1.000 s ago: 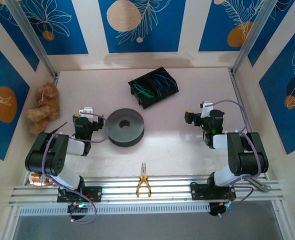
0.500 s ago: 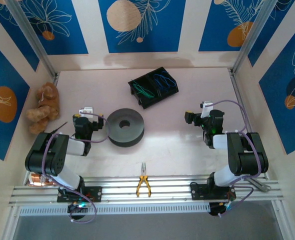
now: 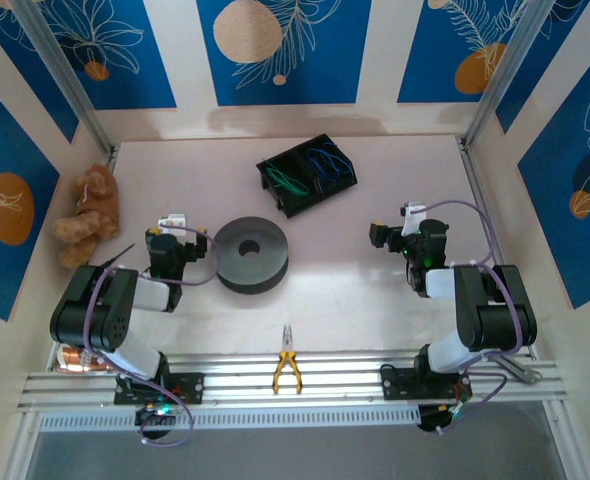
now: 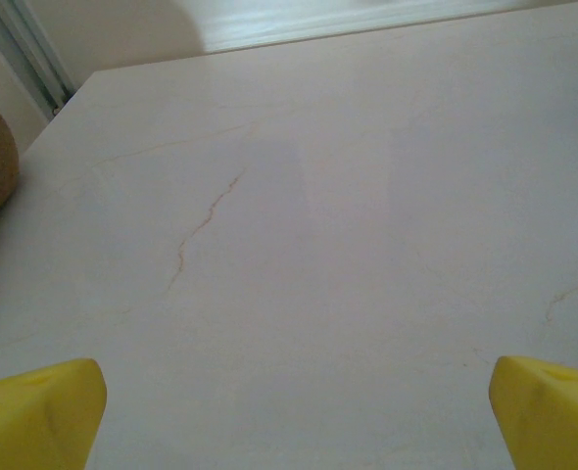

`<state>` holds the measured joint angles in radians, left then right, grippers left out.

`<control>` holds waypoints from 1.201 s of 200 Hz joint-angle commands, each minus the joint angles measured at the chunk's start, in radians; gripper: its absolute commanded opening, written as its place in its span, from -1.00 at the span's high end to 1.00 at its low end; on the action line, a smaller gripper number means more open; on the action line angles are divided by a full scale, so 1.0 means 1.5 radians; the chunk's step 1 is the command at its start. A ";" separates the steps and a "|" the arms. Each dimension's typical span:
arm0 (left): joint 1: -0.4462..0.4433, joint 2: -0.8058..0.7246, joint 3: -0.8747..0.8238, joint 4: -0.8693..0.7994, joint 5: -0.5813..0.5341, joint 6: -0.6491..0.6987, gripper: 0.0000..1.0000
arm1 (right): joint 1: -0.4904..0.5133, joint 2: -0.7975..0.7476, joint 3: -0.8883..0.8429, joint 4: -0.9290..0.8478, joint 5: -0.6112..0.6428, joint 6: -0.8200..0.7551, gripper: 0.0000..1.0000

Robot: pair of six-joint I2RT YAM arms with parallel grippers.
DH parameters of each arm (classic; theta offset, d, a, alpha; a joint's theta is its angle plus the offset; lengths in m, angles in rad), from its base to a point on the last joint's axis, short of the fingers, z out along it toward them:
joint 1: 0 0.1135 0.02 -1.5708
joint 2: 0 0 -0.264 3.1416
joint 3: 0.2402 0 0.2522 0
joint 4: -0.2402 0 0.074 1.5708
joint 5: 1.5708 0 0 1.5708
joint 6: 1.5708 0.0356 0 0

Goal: Wrap the cables

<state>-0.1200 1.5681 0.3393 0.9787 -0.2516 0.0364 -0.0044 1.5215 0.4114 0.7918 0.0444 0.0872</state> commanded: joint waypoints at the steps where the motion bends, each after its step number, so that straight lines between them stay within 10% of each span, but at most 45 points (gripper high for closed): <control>1: -0.007 -0.067 -0.013 -0.006 -0.032 0.007 -1.00 | 0.002 -0.011 0.004 0.002 -0.001 -0.001 -0.98; 65: -0.031 -0.325 0.073 -0.309 -0.099 -0.078 -1.00 | 0.089 -0.237 0.101 -0.326 0.117 -0.023 -0.98; 141: -0.031 -0.532 0.333 -0.915 0.191 -0.309 -1.00 | 0.115 -0.334 0.368 -0.822 -0.021 0.211 -0.98; 199: -0.030 -0.630 0.244 -0.920 0.288 -0.410 -1.00 | 0.025 -0.278 0.360 -0.844 -0.270 0.232 -0.99; 240: -0.029 -0.523 0.214 -0.878 0.343 -0.468 -1.00 | 0.153 -0.134 0.469 -0.889 -0.200 0.179 -0.54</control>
<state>-0.1612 0.6922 0.6754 -0.3672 0.1574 -0.6003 0.1226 1.2034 0.9977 -0.4698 -0.2749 0.4076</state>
